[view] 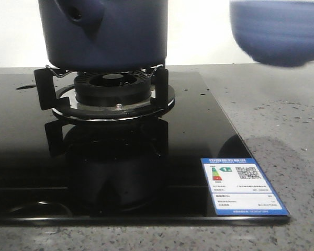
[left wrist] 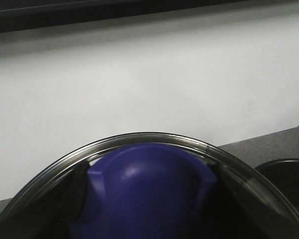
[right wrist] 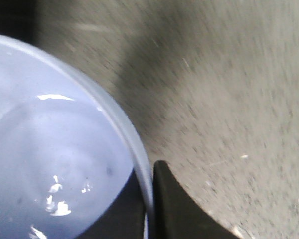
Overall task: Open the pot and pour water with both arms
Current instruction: 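Grasp the rim of the light blue water bowl with right gripper, then lift the bowl with right gripper and tilt it over the pot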
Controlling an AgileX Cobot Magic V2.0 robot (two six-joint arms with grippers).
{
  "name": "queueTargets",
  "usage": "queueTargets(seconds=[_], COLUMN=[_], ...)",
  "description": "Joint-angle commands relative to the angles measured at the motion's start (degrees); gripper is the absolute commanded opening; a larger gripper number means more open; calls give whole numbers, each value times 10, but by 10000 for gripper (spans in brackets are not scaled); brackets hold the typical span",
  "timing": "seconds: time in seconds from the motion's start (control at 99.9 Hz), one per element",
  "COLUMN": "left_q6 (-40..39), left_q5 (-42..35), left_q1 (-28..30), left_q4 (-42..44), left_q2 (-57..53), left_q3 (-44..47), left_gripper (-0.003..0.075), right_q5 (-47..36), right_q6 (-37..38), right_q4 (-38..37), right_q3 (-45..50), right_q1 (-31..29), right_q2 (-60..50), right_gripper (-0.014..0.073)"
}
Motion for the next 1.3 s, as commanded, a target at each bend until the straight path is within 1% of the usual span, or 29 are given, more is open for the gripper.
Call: queueTargets(seconds=[0.0,0.23,0.4,0.521,0.621,0.811,0.951,1.101,1.291], left_q6=[-1,-1,-1,-1,-1,-1,-1,-1,-1], left_q5=[-48,-45,-46,-46,-46,-46,-46,-46,-46], left_q1=[15,47,50,50,50,50,50,50,50], left_q4=[-12,-13,-14,-14,-14,-14,-14,-14,-14], left_q2=[-16,-16,-16,-16,-16,-16,-16,-16,-16], left_q3=[-22,-22,-22,-22,-22,-22,-22,-22,-22], left_gripper=[409,409,409,409,409,409,409,409,409], right_q5=[5,24,22,-2,-40,-129,-191,-260,-425], right_q6=[15,40,41,42,42,39,16,-4,-61], right_q4=[28,28,28,40,56,58,56,56,56], right_q3=[-65,-217,-330,-392,-416,-415,-406,-352,-229], right_q1=[17,85,144,181,208,246,264,274,304], right_q2=[-17,34,86,123,144,164,176,169,117], right_gripper=[-48,-48,-48,-48,-48,-48,-47,-41,-41])
